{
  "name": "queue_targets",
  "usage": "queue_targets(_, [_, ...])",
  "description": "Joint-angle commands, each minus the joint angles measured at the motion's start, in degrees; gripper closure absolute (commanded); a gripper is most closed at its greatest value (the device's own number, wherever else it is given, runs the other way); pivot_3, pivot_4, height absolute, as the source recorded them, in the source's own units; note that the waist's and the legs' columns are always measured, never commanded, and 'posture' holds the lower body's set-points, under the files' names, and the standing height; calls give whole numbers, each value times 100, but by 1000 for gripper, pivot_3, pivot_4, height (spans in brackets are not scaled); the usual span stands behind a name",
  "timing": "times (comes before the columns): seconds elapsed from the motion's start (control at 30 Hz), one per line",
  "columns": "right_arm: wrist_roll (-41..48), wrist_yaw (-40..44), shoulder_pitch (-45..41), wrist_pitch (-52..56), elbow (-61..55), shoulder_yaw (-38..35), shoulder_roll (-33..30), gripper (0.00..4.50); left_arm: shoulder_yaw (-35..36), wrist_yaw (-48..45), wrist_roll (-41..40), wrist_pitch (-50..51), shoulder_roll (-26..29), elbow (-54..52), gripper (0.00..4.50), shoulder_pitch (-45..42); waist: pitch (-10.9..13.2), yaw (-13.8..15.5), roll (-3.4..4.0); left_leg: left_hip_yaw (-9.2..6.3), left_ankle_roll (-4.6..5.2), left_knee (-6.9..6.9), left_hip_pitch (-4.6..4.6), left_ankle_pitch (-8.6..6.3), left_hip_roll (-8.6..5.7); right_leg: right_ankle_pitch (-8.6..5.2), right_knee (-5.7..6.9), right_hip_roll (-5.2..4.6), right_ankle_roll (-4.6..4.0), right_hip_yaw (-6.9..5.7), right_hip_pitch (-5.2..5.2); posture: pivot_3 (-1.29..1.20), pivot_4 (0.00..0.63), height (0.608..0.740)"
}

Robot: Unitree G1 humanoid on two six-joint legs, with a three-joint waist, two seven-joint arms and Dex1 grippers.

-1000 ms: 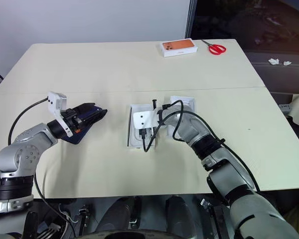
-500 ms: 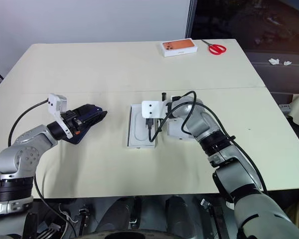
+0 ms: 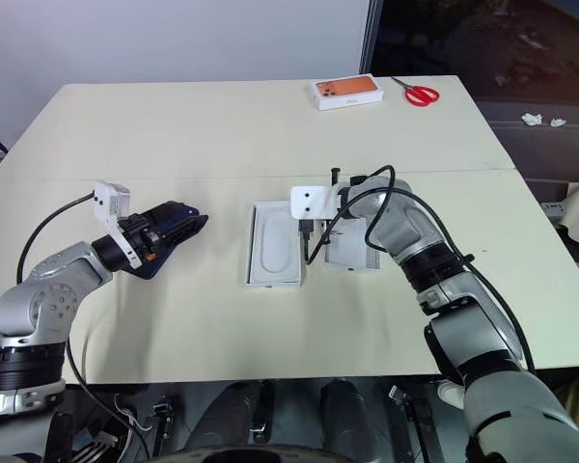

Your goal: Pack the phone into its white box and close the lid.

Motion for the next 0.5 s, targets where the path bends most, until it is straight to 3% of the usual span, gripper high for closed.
queue_targets(0.03, [-14, 45, -79, -22, -161, -61, -77, 4481, 54, -31, -26, -125, 12, -71, 0, -145, 0, -7, 0, 0, 0, -1, 0, 0, 0, 0, 0, 0, 0, 0, -1, 0, 150, 740])
queue_targets(0.5, [-4, 190, 156, 130, -474, 41, 161, 4481, 78, -2, -27, -104, 16, -147, 0, -85, 0, -6, 0, 0, 0, -1, 0, 0, 1, 0, 1, 1, 0, 0, -1, 0, 150, 740])
